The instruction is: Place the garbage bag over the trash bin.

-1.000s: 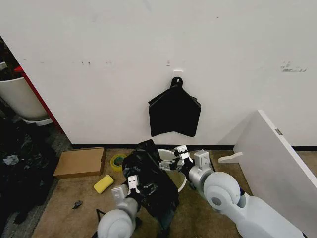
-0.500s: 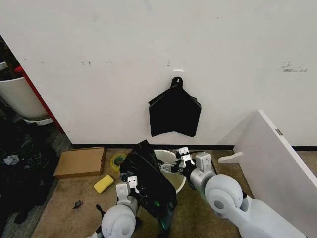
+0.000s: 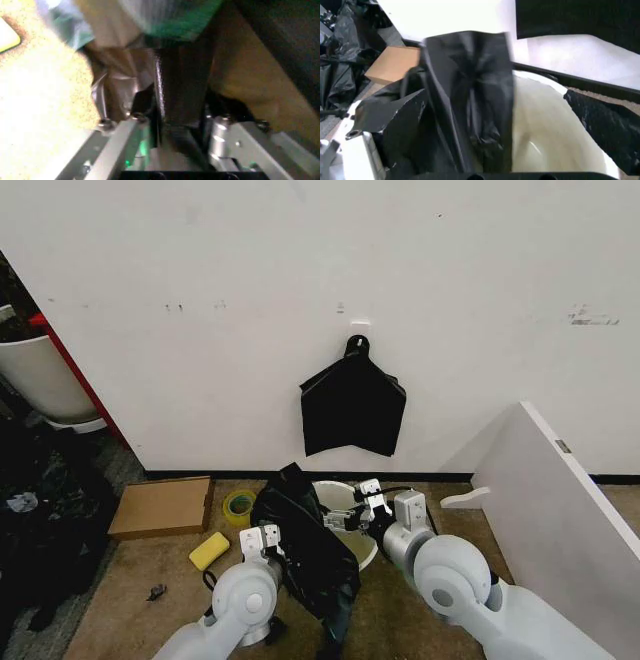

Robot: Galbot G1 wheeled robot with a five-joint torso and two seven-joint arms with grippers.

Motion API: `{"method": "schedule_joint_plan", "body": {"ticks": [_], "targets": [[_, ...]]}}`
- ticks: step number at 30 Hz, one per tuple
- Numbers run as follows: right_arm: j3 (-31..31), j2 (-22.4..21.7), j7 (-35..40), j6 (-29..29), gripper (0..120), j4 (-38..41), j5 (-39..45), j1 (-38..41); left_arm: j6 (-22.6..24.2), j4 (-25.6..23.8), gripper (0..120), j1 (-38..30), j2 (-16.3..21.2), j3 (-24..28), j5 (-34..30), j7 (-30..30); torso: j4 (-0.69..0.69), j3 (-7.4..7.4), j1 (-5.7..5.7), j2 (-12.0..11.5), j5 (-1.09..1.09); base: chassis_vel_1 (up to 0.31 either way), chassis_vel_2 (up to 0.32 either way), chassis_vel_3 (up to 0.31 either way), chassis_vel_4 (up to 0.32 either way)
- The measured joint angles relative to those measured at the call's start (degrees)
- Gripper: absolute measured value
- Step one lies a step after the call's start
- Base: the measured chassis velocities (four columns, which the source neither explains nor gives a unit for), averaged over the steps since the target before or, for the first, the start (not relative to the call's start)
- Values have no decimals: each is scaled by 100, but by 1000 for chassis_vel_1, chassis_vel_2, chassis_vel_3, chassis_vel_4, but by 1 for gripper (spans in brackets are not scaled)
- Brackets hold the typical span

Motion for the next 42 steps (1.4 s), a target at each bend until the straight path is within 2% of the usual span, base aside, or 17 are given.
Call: {"method": "schedule_joint_plan", "body": {"ticks": [4, 15, 20, 21, 26, 29, 30, 36, 42], "targets": [[12, 28, -11, 11, 100, 23, -138, -117, -110, 6, 5, 22, 35, -45, 62, 143, 0, 0, 0, 0, 0, 0, 0, 0, 0], [204, 121, -49, 228, 100, 253, -942, -503, -725, -89, 4, 112, 169, -455, 285, 827, -1, 0, 0, 0, 0, 0, 0, 0, 0], [269, 194, -118, 359, 100, 559, -970, -590, -967, -137, 4, 298, 437, -506, 1233, 1405, 1, 0, 0, 0, 0, 0, 0, 0, 0], [269, 194, -118, 359, 100, 559, -970, -590, -967, -137, 4, 298, 437, -506, 1233, 1405, 1, 0, 0, 0, 0, 0, 0, 0, 0], [116, 398, -158, 307, 100, 683, -156, -373, -980, -186, 4, 405, 462, -433, 1594, 1520, 0, 0, 0, 0, -1, 0, 0, 0, 0], [34, 572, 62, 21, 100, 644, 982, -112, -1009, -204, 4, 457, 514, -343, 1937, 1690, 1, 0, 0, 0, 0, 0, 0, 0, 0], [34, 572, 62, 21, 100, 644, 982, -112, -1009, -204, 4, 457, 514, -343, 1937, 1690, 1, 0, 0, 0, 0, 0, 0, 0, 0], [15, 705, 327, -220, 100, 308, 2167, 130, -1111, -225, 4, 499, 599, -263, 2275, 1904, 0, 0, 0, 0, 0, 0, 0, 0, 0], [15, 820, 309, -282, 98, 83, 2461, 256, -1183, -221, 4, 501, 628, -228, 2319, 2019, 1, 0, 0, 0, 0, 0, 0, 0, 0]]}}
